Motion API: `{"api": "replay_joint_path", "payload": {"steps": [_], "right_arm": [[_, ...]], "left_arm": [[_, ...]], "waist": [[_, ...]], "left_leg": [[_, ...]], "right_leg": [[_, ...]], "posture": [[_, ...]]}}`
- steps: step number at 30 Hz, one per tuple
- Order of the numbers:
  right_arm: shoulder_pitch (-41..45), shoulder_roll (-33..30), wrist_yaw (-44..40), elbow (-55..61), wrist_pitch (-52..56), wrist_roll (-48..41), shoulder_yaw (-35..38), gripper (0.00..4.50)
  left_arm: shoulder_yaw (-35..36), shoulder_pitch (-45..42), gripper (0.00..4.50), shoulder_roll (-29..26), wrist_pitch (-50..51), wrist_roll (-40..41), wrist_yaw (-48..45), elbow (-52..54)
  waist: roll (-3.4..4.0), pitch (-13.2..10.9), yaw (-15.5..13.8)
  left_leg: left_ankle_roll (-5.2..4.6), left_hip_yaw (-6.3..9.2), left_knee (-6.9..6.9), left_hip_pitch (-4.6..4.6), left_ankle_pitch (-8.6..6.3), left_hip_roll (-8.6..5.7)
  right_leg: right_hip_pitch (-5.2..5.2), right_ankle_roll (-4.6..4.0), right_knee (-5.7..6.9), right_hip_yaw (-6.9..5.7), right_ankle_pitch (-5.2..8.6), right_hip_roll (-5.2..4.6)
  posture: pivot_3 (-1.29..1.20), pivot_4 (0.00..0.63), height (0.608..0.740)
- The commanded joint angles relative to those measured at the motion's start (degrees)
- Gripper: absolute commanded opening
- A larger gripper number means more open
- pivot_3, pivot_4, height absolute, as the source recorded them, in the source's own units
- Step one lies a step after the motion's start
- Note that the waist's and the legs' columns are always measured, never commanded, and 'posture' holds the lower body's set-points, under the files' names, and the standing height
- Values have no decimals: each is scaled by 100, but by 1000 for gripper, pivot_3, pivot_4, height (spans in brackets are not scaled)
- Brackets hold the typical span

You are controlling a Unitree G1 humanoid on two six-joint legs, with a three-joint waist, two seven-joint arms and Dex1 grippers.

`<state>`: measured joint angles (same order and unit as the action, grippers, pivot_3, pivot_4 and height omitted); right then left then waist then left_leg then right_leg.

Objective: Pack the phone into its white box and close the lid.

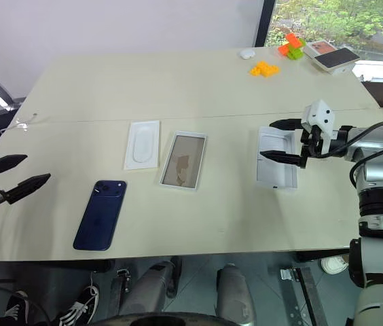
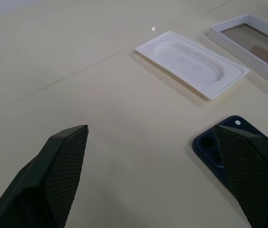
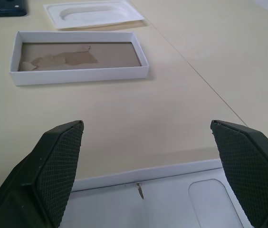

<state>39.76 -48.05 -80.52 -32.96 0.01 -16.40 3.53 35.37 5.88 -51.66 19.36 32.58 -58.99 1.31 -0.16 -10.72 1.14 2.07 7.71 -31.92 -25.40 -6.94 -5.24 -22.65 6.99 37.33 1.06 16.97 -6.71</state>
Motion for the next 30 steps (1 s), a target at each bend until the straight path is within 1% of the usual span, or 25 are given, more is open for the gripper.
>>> {"api": "replay_joint_path", "payload": {"steps": [1,8,14,16,24,30], "right_arm": [[23,-51,-23,73,-114,-2,89,4478],[81,-34,-62,45,-112,43,57,4478],[-101,-32,-66,209,-91,22,54,4478],[-196,-61,-17,154,-218,105,47,4478],[-405,-113,52,379,-136,99,95,4478],[-400,-232,8,281,-156,165,94,4478]], "left_arm": [[257,-41,4435,-125,-53,10,20,92],[246,217,4435,-72,117,69,42,477],[199,263,4435,-78,174,94,10,494],[133,176,4435,-96,198,93,31,466],[102,15,4435,-51,300,194,-32,473],[120,178,4435,-109,275,178,-351,473]], "waist": [[0,0,-1],[0,0,2],[0,0,-2],[0,0,-10],[0,0,8],[0,0,-5]], "left_leg": [[0,0,0,0,0,0],[0,-3,0,0,0,0],[-1,-3,0,0,-1,1],[-1,-4,0,0,-1,0],[-1,-5,0,0,-1,0],[-1,-6,0,0,-1,1]], "right_leg": [[0,0,0,0,0,0],[0,0,-1,3,0,-1],[0,0,0,3,0,0],[1,0,-1,3,0,-1],[-1,0,-1,5,0,-1],[-1,0,-1,5,0,0]], "posture": [[0,150,740],[0,150,740],[0,150,740],[0,150,740],[0,150,740],[0,150,740]]}}
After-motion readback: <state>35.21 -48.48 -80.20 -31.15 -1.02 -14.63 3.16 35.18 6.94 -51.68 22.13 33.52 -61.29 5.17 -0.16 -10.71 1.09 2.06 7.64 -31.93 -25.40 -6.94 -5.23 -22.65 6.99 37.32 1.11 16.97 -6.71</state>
